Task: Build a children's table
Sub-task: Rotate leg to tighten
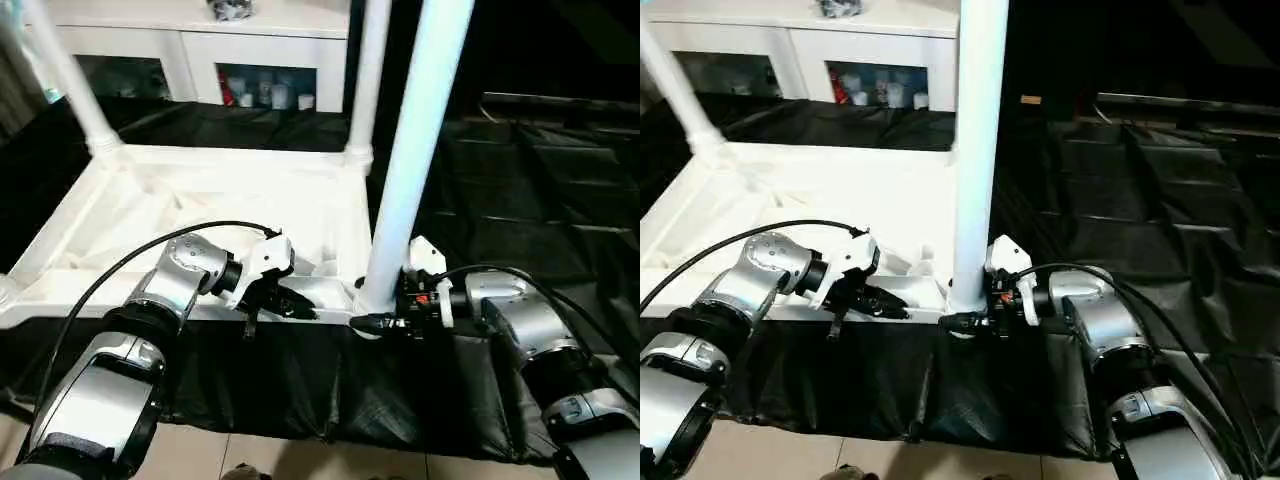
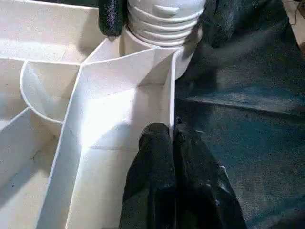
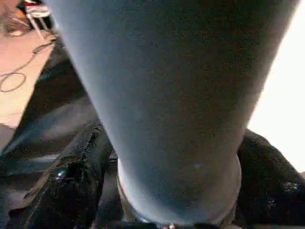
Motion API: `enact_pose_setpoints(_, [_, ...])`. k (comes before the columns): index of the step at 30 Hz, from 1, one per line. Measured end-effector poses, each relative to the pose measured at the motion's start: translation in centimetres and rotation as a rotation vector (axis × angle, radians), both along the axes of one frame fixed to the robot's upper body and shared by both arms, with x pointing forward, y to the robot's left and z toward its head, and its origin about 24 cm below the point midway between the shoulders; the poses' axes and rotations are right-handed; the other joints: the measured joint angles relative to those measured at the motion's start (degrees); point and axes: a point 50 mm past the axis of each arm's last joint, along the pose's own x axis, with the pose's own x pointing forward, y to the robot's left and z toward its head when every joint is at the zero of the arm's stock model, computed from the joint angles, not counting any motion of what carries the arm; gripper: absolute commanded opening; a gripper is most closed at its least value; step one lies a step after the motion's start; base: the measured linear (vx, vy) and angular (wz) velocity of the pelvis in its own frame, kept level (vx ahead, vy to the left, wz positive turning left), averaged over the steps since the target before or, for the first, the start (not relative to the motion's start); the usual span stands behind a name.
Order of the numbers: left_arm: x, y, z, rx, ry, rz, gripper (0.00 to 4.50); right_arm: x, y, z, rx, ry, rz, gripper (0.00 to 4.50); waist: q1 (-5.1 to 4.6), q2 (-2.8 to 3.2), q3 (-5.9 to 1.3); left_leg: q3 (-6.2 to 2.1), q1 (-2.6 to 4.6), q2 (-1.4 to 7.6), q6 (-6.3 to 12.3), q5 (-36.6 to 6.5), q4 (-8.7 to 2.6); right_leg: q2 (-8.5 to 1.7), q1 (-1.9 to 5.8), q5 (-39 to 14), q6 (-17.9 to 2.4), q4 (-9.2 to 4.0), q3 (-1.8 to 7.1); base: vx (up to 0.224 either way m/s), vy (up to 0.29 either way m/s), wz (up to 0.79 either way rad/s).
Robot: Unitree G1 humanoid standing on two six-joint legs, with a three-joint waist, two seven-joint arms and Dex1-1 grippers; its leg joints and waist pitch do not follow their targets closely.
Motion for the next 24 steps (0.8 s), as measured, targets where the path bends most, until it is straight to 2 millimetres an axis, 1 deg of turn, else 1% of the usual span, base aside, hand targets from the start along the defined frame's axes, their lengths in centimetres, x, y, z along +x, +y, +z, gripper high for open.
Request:
enact_pose_setpoints(2, [-0.1, 0.1, 0.0, 0.0, 0.006, -0.007, 0.0, -0.1, 0.1, 0.0, 0.004, 0.015, -0.001, 3.29, 0.12, 0.0, 0.0, 0.0, 0.0, 0.0, 0.0, 0.0, -0.02, 0.0, 0.0, 0.0, 0.0, 0.0, 0.0, 0.0, 0.0, 0.0])
enact_pose_setpoints(3, [-0.1, 0.1, 0.0, 0.001, 0.008, -0.009, 0.0, -0.1, 0.1, 0.0, 0.009, 0.022, -0.002, 3.06, 0.12, 0.0, 0.0, 0.0, 0.0, 0.0, 0.0, 0.0, -0.02, 0.0, 0.0, 0.0, 0.0, 0.0, 0.0, 0.0, 0.0, 0.0])
enact_pose_setpoints(4, [-0.1, 0.1, 0.0, 0.001, 0.009, -0.009, 0.0, -0.1, 0.2, 0.0, 0.013, 0.026, -0.006, 3.06, 0.09, 0.01, 0.0, 0.0, 0.0, 0.0, 0.0, 0.0, -0.01, 0.0, 0.0, 0.0, 0.0, 0.0, 0.0, 0.0, 0.0, 0.0])
enact_pose_setpoints(6, [-0.1, -0.1, -0.1, -0.003, 0.012, -0.002, 0.0, 0.0, 0.3, -0.2, 0.024, 0.029, -0.031, 2.85, 0.02, -0.01, -0.01, 0.0, 0.02, 0.01, 0.0, 0.0, -0.01, 0.01, 0.0, 0.0, 0.0, 0.02, -0.01, 0.0, 0.0, 0.0])
enact_pose_setpoints(7, [0.1, 0.0, -0.2, -0.005, 0.01, 0.03, 0.0, 0.2, 0.4, -0.3, 0.033, 0.014, -0.083, 2.85, 0.01, -0.01, -0.01, 0.0, 0.08, 0.01, -0.01, 0.0, -0.01, 0.01, 0.04, 0.0, 0.0, 0.03, 0.0, 0.0, 0.0, 0.0])
enact_pose_setpoints(9, [0.8, -0.1, -0.1, -0.005, -0.026, 0.138, 0.0, 1.2, 0.9, -0.7, 0.061, -0.018, -0.262, 2.8, -0.66, -0.08, -0.02, 0.0, 0.14, 0.0, -0.04, 0.0, 0.1, 0.0, 0.0, 0.0, 0.0, 0.2, 0.03, 0.0, 0.0, 0.0])
enact_pose_setpoints(12, [1.6, -1.6, -0.3, -0.019, -0.063, 0.261, 0.0, 2.7, 1.1, -1.1, 0.081, -0.046, -0.538, 2.78, -1.77, -0.08, -0.01, 0.0, 0.16, -0.04, -0.06, 0.0, 0.11, -0.03, 0.0, -0.1, 0.1, 0.18, 0.08, 0.0, 0.0, 0.0])
enact_pose_setpoints(14, [1.8, -2.5, -0.5, -0.036, -0.071, 0.305, 0.0, 3.3, 1.2, -1.1, 0.08, -0.055, -0.648, 2.77, -2.17, -0.09, -0.02, -0.01, 0.16, -0.05, -0.06, 0.0, 0.1, -0.02, 0.01, -0.1, 0.1, 0.15, 0.08, 0.0, 0.0, 0.0])
enact_pose_setpoints(15, [2.0, -3.2, -0.6, -0.049, -0.076, 0.347, 0.0, 3.7, 1.4, -1.2, 0.085, -0.067, -0.74, 2.77, -2.34, -0.08, -0.02, -0.01, 0.18, -0.05, -0.06, 0.0, 0.1, -0.02, 0.02, -0.1, 0.1, 0.16, 0.08, 0.0, 0.0, 0.0])
enact_pose_setpoints(17, [2.3, -4.0, -0.6, -0.054, -0.084, 0.388, 0.0, 4.3, 1.7, -1.0, 0.074, -0.09, -0.829, 2.77, -2.57, -0.07, -0.02, -0.01, 0.14, -0.05, -0.06, 0.0, 0.06, -0.02, 0.0, 0.0, 0.0, 0.15, 0.08, 0.0, 0.0, 0.0])
enact_pose_setpoints(19, [2.5, -4.9, -0.7, -0.064, -0.102, 0.432, 0.0, 4.7, 1.9, -1.0, 0.071, -0.095, -0.921, 2.76, -2.58, -0.08, -0.03, -0.02, 0.14, -0.05, -0.06, 0.0, 0.05, -0.02, 0.04, 0.0, 0.0, 0.16, 0.07, 0.0, 0.0, 0.0])
enact_pose_setpoints(21, [2.6, -5.4, -0.6, -0.064, -0.117, 0.45, 0.0, 5.0, 2.0, -0.9, 0.069, -0.106, -0.968, 2.76, -2.49, -0.07, -0.04, -0.03, 0.09, -0.06, -0.05, 0.0, 0.05, -0.02, 0.04, 0.0, 0.0, 0.13, 0.07, 0.0, 0.0, 0.0])
enact_pose_setpoints(22, [2.6, -5.6, -0.7, -0.064, -0.122, 0.453, 0.0, 5.0, 2.1, -0.9, 0.067, -0.118, -0.982, 3.09, -2.44, -0.07, -0.04, -0.02, 0.07, -0.06, -0.04, 0.0, 0.03, -0.02, 0.05, 0.0, 0.0, 0.06, 0.07, 0.0, 0.0, 0.0])
enact_pose_setpoints(24, [2.6, -5.7, -0.7, -0.064, -0.125, 0.456, 0.0, 5.0, 2.2, -1.0, 0.066, -0.135, -0.991, 3.42, -2.4, -0.07, -0.04, -0.02, 0.06, -0.07, -0.03, 0.0, 0.02, -0.02, 0.05, 0.0, 0.0, 0.02, 0.07, 0.0, 0.0, 0.0])
